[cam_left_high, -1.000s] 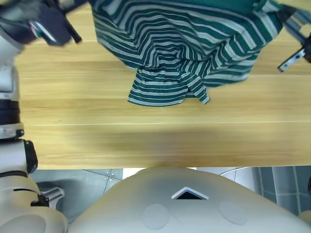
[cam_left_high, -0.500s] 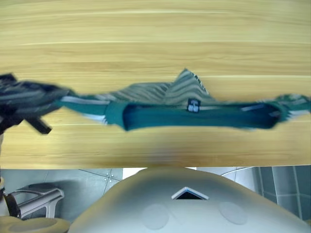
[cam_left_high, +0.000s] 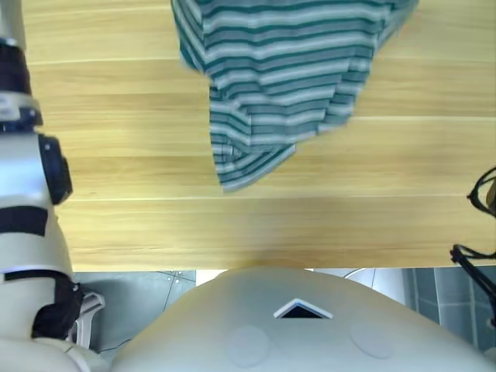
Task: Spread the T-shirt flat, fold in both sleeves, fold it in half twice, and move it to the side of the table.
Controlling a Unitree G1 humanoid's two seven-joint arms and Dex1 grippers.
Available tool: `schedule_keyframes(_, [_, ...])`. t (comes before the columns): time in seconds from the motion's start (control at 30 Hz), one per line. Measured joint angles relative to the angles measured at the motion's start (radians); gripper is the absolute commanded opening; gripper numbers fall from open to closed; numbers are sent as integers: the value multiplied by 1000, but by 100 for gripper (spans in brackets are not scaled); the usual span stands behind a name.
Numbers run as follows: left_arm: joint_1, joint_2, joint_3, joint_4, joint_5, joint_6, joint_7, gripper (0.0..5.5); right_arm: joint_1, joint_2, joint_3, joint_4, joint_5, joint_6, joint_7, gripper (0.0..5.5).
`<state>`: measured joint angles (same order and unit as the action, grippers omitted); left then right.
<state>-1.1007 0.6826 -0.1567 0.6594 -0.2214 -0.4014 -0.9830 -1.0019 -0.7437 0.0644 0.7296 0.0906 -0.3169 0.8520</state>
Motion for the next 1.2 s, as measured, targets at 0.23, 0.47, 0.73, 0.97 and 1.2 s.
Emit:
schedule_keyframes(0.23, [42,84,230,38,58,-413,338,2,169,-71,-281,-261,-191,-354,-505,0])
schedule_keyframes(0.47, [829,48,104,-48,33,-639,143,2,722,-52,-233,-389,-278,-489,-463,0])
schedule_keyframes(0.73, [1232,120,-38,-413,11,-564,30,2,1360,-222,-23,-682,-119,-538,-125,0])
schedule_keyframes(0.97, [1253,168,-64,-479,101,-509,4,2,1391,-254,16,-655,-100,-526,-46,0])
schedule_keyframes(1.2, [1308,251,-72,-670,-101,-488,-66,2,1432,-320,8,-750,165,-601,28,0])
